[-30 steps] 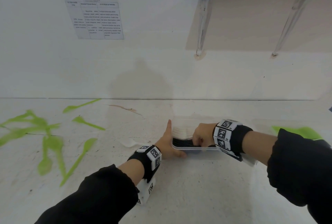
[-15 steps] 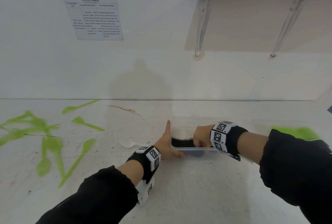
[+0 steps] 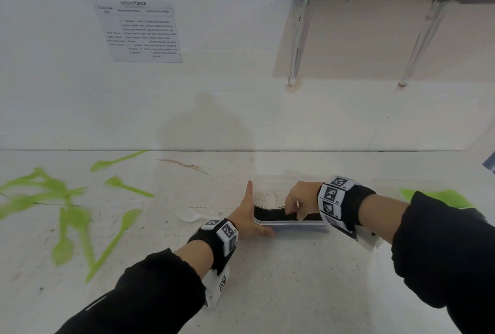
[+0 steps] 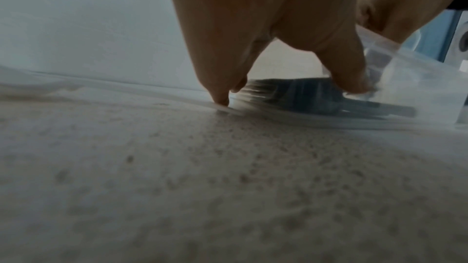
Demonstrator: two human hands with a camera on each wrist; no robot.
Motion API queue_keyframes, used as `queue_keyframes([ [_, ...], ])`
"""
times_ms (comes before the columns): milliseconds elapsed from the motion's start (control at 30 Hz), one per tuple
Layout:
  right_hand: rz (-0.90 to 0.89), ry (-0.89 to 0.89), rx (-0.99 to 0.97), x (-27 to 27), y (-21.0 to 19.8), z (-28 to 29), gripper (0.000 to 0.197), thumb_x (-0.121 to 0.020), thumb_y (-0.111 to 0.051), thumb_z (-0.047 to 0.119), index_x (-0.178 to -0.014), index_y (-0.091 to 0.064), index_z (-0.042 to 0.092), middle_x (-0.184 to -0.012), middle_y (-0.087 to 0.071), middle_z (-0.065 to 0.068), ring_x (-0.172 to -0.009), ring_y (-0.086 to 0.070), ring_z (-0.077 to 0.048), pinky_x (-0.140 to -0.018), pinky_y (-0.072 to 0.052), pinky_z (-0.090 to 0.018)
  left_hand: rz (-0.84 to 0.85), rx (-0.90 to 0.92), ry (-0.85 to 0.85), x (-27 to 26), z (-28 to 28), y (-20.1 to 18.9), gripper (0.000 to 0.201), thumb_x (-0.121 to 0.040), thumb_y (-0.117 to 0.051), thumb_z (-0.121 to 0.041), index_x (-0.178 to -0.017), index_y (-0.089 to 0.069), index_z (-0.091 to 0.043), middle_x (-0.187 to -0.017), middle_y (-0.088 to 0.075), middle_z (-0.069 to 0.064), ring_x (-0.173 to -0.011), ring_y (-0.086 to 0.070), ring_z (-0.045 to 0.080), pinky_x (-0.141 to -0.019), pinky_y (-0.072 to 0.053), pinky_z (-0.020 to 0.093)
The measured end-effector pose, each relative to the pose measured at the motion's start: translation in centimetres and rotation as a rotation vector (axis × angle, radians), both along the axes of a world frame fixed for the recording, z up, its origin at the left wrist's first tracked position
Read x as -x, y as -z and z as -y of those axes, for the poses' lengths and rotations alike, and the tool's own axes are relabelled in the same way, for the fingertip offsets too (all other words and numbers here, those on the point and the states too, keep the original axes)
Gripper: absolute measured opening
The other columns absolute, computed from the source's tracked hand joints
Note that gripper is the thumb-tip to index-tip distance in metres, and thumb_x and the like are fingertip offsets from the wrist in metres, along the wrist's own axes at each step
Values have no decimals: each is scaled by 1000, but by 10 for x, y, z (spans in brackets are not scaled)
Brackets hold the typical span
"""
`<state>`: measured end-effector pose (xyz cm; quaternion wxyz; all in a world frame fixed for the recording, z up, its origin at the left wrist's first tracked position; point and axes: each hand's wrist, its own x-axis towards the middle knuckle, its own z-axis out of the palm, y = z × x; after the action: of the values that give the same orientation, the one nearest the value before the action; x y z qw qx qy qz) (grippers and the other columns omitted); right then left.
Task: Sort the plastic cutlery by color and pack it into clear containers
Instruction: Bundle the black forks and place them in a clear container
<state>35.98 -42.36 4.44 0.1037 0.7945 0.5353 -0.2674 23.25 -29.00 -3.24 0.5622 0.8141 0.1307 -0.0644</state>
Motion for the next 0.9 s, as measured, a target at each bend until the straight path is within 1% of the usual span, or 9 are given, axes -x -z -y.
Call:
queue_keyframes([
  [67,-4,63,-52,-3,-5,2,36,-87,-60,8,-123,-60,11,-116,-62,-6,-106,-56,-22,-78,-33,-14,-6,-9,2,0,-1,1,134,-71,-79,-6,-138,36,-14,-156,2,0,-143,-6,9,-113,-14,23],
  [133,-12,106,-101,-7,-7,3,34,-89,-57,9,-122,-59,13,-106,-58,-2,-96,-50,-16,-80,-32,-16,-5,-14,3,0,1,-1,132,-71,-79,-4,-139,35,-12,-157,0,1,-142,-7,10,-109,-15,18],
  [200,-34,153,-156,-9,-8,3,33,-90,-55,9,-123,-58,13,-109,-59,-5,-91,-47,-11,-83,-34,-19,0,-16,-6,0,2,-2,130,-72,-78,-4,-139,34,-12,-156,-3,1,-142,-10,10,-106,-17,16],
  [300,-85,237,-235,-10,-7,0,30,-91,-53,8,-121,-56,12,-115,-64,-9,-84,-51,-13,-80,-37,-19,-5,-32,-6,0,1,-2,133,-72,-79,-9,-139,35,-14,-157,-1,3,-143,-10,12,-115,-15,25],
  [367,-63,253,-262,-10,-5,-4,29,-91,-52,8,-120,-57,11,-114,-65,-9,-87,-50,-13,-80,-35,-19,-17,-42,0,1,1,-2,133,-72,-79,-10,-138,36,-14,-157,-3,4,-144,-11,14,-117,-17,30],
  [533,24,255,-322,-10,-1,-12,28,-92,-54,15,-119,-58,13,-115,-62,-7,-106,-56,-22,-88,-40,-26,-27,-60,-7,1,2,-4,134,-72,-80,-13,-138,36,-16,-157,-6,4,-144,-12,14,-115,-17,28],
  [600,50,220,-302,-10,-1,-15,28,-92,-53,14,-119,-59,12,-115,-63,-8,-107,-57,-23,-89,-41,-26,-37,-60,-8,0,2,-5,132,-72,-79,-12,-139,35,-16,-157,-4,5,-144,-11,16,-115,-17,29],
  [733,80,133,-238,-5,-4,-24,30,-91,-54,14,-120,-59,12,-118,-59,-11,-110,-53,-24,-91,-38,-26,-29,-53,-1,1,2,-6,131,-73,-78,-9,-138,36,-13,-157,-6,4,-144,-12,14,-113,-17,25],
  [900,160,118,-179,-5,-4,-33,26,-90,-54,18,-116,-58,14,-118,-60,-6,-108,-56,-24,-92,-44,-35,-20,-35,3,1,2,-5,133,-72,-79,-7,-138,36,-14,-157,-4,2,-143,-11,12,-116,-17,29],
])
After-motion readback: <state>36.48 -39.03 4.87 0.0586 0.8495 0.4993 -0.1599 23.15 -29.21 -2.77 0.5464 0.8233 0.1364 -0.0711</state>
